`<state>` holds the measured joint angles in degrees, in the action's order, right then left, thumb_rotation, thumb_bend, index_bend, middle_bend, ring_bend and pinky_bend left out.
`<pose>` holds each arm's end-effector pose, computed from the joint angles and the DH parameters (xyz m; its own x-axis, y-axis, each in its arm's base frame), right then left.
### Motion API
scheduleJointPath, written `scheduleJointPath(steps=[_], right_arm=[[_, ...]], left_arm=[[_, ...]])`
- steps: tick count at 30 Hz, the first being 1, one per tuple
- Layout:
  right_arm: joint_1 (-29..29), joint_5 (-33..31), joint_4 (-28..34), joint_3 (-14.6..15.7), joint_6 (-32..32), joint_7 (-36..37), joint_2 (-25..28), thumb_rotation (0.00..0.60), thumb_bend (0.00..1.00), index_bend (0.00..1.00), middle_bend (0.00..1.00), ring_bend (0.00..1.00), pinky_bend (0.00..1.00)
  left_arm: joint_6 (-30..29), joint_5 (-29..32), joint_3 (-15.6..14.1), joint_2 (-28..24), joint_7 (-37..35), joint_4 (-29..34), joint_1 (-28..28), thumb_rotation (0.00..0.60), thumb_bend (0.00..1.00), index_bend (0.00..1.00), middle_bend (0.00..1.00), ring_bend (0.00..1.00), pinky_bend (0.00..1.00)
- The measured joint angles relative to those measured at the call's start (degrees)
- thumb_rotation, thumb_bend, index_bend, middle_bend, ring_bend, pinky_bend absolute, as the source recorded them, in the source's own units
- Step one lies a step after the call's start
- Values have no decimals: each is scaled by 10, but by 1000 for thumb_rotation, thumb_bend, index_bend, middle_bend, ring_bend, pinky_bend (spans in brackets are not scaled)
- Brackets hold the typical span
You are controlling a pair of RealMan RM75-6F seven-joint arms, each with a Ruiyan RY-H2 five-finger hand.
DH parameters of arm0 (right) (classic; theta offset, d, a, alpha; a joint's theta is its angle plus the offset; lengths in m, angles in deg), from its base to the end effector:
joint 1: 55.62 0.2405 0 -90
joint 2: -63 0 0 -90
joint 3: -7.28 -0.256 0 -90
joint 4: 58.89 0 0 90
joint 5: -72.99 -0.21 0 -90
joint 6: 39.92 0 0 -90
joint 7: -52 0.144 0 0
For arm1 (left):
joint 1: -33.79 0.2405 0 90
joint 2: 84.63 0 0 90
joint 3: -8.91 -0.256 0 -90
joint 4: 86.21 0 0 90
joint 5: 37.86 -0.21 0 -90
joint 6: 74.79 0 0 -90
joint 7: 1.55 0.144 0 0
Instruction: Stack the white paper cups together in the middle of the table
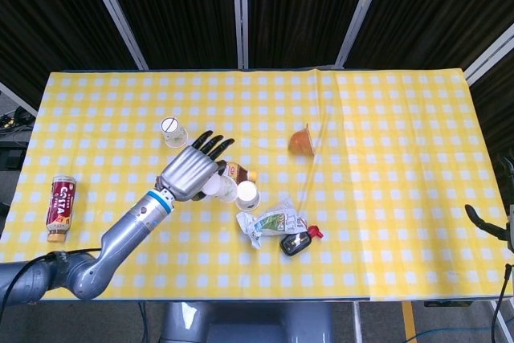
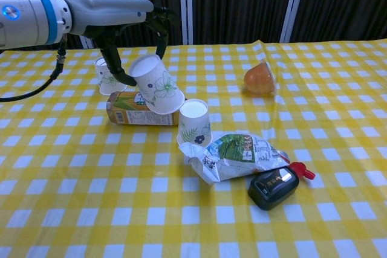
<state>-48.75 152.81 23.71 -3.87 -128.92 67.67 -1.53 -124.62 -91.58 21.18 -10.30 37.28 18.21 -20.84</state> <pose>-0.3304 -0.2203 0.2142 0.2575 0.2545 0.9322 -0.9655 0.0280 0.2590 -0.0558 0.3420 0.0332 0.6610 0.1483 0.7356 0.6517 -0.5993 -0.4649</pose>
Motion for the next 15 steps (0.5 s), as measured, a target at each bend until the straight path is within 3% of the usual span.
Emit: scheduleJointPath(steps=[6, 15], right_arm=[[-1, -8, -7, -6, 4, 7, 0, 600, 117, 48, 0, 0, 0], [-6, -6, -5, -12, -1, 21, 5, 600, 117, 48, 0, 0, 0]], left_arm=[[-1, 37, 6, 46, 18, -24, -41, 600, 290, 497, 0, 0, 0], [-2, 92, -2, 62, 40, -41, -80, 600, 286, 472, 0, 0, 0]])
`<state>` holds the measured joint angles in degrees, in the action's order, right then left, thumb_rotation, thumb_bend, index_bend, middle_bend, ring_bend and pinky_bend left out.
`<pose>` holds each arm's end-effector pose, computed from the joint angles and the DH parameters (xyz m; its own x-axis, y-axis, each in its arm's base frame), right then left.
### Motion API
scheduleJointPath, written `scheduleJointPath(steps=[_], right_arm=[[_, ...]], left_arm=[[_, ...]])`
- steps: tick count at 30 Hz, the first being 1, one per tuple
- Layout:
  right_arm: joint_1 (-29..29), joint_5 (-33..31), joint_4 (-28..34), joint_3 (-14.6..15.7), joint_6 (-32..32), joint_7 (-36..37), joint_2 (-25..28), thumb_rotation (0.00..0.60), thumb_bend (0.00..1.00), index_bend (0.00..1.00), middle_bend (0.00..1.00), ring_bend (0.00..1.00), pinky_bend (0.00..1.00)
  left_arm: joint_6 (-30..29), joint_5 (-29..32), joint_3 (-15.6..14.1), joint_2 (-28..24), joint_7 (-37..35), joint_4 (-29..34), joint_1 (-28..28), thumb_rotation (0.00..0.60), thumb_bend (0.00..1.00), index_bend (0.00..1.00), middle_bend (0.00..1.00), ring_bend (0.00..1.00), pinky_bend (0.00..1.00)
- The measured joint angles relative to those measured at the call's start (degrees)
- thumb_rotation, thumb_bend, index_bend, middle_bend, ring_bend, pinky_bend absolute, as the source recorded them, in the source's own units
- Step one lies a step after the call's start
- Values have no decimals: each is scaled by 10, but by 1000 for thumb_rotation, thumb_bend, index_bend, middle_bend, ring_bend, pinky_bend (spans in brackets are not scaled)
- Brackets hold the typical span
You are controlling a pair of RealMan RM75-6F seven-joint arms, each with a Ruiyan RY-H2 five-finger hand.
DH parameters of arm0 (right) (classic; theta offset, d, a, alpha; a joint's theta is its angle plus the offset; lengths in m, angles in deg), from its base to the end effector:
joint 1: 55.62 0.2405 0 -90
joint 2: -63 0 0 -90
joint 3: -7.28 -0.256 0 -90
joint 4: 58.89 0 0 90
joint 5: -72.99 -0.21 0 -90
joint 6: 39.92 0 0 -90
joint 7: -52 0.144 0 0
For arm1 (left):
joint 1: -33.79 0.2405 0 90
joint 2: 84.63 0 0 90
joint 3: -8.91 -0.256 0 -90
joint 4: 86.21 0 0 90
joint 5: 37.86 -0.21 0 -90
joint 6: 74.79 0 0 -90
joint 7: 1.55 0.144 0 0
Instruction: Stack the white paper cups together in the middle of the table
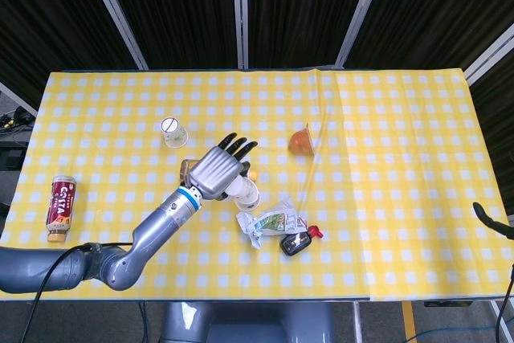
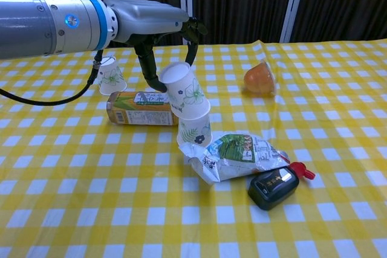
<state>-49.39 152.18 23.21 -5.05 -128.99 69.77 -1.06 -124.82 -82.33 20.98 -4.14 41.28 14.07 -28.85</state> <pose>-0.3337 -0.2198 0.2226 0.2361 0.2786 0.9309 -0.9712 0.0369 0.2353 -0.0236 0.3519 0.0020 0.6735 0.1700 0.7194 0.6433 -0.6143 -0.4571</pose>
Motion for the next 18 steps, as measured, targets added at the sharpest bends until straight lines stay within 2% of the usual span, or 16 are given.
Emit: scheduleJointPath(steps=[3, 5, 7, 9, 11, 18], right_arm=[[0, 1, 1, -1, 0, 0, 0, 600, 117, 48, 0, 0, 0], [-1, 4, 2, 0, 0, 0, 0, 600, 117, 48, 0, 0, 0], [-1, 5, 2, 0, -1, -1, 0, 600, 117, 48, 0, 0, 0], [-1, 6, 2, 0, -2, -2, 0, 600, 117, 48, 0, 0, 0], [-2, 6, 2, 0, -2, -4, 1, 600, 117, 48, 0, 0, 0], [-4, 7, 1, -1, -3, -3, 1, 600, 117, 48, 0, 0, 0]], left_arm=[[3, 15, -6, 6, 3, -9, -12, 600, 283, 418, 0, 0, 0], [4, 24, -10, 12, 6, -15, -19, 600, 269, 313, 0, 0, 0], [2, 30, -14, 19, 8, -23, -24, 600, 206, 140, 0, 0, 0], [-3, 31, -19, 26, 11, -28, -28, 600, 152, 29, 0, 0, 0], [-13, 25, -23, 30, 9, -31, -28, 600, 141, 1, 0, 0, 0], [-36, 1, -31, 18, -18, -26, -10, 600, 141, 0, 0, 0, 0]])
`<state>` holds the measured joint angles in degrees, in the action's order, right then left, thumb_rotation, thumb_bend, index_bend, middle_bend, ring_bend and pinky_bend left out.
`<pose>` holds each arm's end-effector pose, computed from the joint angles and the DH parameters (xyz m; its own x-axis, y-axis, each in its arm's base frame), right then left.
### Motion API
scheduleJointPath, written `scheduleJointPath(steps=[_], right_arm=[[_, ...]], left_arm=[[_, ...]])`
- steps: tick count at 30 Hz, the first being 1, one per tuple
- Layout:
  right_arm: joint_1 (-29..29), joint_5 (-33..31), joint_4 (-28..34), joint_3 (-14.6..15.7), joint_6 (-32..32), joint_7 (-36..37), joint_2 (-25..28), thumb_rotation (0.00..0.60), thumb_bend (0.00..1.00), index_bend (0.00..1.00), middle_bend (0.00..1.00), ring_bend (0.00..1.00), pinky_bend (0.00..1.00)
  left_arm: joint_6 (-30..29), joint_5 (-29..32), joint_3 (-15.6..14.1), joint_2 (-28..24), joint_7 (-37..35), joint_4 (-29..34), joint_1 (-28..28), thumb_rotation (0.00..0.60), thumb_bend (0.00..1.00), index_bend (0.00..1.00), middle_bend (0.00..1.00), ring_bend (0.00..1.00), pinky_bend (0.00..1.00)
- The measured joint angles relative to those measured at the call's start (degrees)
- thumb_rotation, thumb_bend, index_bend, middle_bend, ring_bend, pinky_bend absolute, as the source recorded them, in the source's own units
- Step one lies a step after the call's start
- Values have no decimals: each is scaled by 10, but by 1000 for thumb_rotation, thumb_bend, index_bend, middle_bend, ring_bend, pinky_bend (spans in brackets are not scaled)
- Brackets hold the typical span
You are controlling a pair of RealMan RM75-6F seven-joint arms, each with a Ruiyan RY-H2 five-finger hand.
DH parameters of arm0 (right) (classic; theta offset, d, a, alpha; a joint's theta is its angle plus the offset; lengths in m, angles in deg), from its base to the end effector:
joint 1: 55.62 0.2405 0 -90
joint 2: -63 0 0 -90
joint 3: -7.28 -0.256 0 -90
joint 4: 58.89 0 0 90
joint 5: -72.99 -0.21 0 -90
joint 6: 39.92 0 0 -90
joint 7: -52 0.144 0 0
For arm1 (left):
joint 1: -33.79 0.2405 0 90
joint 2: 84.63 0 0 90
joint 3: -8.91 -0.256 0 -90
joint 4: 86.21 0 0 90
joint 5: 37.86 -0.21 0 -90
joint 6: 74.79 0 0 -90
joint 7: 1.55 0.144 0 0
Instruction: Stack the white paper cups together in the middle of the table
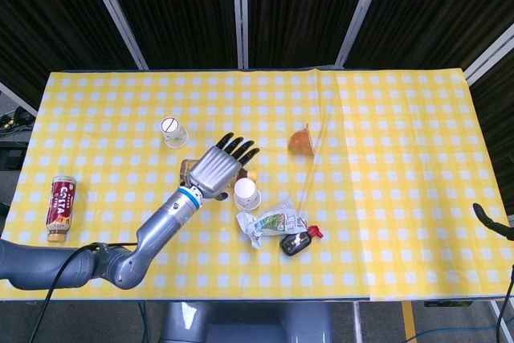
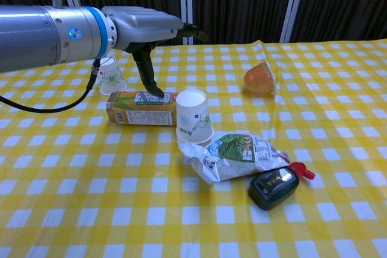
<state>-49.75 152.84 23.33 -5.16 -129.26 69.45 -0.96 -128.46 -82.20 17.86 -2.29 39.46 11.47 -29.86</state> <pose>-0.3328 -0.2180 0.2229 0.2426 0.2796 0.9290 -0.9694 0.0319 0.2436 -0.0343 0.3562 -0.0045 0.6737 0.1620 0.7210 0.6556 -0.5813 -0.4820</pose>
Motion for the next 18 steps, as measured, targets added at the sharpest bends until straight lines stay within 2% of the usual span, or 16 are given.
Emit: scheduleJointPath(steps=[5, 9, 13, 18], right_arm=[[0, -1, 0, 0, 1, -2, 0, 600, 117, 48, 0, 0, 0], [1, 0, -1, 0, 6, -5, -2, 600, 117, 48, 0, 0, 0], [2, 4, 1, 3, 6, -16, -4, 600, 117, 48, 0, 0, 0], [3, 2, 3, 3, 8, -27, -6, 600, 117, 48, 0, 0, 0]], left_arm=[[-21, -18, -4, -24, -26, 3, 23, 600, 141, 6, 0, 0, 0], [-40, -22, -9, -50, -46, -14, 49, 600, 141, 59, 0, 0, 0], [-42, -3, -14, -61, -57, -67, 65, 600, 151, 102, 0, 0, 0], [-23, 23, -16, -61, -71, -152, 77, 600, 155, 62, 0, 0, 0]])
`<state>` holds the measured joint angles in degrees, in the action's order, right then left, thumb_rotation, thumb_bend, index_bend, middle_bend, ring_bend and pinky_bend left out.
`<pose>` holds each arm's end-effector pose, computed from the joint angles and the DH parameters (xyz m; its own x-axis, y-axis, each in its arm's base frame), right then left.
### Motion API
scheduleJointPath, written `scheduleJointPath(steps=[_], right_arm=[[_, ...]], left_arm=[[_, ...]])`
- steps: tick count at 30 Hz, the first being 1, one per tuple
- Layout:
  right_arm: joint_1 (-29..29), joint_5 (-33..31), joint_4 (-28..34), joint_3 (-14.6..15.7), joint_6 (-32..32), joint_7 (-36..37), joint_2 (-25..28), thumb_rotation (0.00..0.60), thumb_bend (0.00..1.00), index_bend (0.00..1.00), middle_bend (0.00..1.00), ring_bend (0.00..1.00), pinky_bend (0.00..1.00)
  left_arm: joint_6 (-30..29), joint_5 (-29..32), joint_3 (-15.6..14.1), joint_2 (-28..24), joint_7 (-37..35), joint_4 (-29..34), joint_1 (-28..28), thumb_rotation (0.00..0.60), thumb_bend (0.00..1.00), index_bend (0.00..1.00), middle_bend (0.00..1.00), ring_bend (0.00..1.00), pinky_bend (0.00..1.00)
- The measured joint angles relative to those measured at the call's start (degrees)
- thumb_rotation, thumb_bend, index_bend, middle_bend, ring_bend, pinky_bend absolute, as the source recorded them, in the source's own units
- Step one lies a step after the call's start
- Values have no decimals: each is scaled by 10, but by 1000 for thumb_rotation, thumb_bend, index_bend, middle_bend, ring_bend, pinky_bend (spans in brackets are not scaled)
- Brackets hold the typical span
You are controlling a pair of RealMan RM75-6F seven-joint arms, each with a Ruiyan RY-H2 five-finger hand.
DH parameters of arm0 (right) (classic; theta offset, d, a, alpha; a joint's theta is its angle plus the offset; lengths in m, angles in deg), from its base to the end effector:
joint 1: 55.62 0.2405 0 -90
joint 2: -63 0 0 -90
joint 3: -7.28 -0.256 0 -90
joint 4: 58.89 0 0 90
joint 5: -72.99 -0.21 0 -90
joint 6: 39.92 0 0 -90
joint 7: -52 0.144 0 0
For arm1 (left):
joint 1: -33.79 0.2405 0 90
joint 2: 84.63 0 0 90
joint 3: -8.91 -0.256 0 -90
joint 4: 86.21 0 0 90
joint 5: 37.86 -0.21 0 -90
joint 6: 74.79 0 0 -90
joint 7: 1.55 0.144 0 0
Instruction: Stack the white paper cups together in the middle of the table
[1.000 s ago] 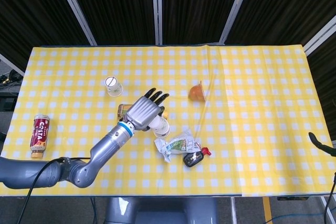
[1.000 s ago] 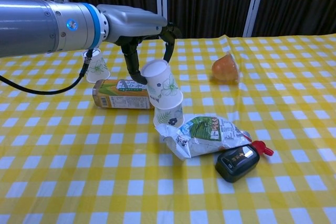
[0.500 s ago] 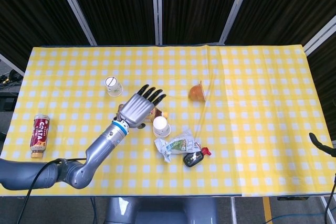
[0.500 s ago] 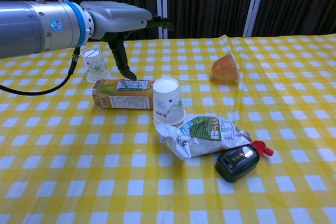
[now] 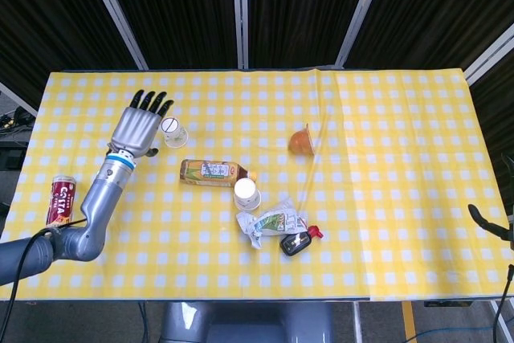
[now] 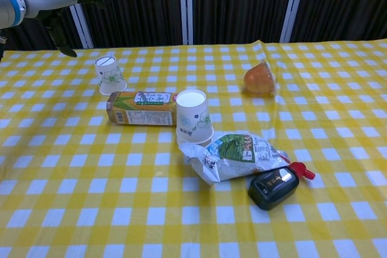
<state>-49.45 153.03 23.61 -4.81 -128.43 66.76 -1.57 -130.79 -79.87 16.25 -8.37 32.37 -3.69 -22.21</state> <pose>-0.3319 -0.2193 0.2156 0.2740 0.2575 0.9266 -0.9612 0.0400 0.2731 -0.1475 0.4235 0.0747 0.6902 0.1080 0.7155 0.7190 -0.2145 -0.6611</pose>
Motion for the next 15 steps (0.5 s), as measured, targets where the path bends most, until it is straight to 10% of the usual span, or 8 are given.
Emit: scheduleJointPath(steps=[15], right_arm=[[0, -4, 2, -2, 3, -12, -3, 600, 117, 48, 0, 0, 0]], left_arm=[[140, 94, 10, 91, -7, -230, -19, 600, 164, 261, 0, 0, 0]])
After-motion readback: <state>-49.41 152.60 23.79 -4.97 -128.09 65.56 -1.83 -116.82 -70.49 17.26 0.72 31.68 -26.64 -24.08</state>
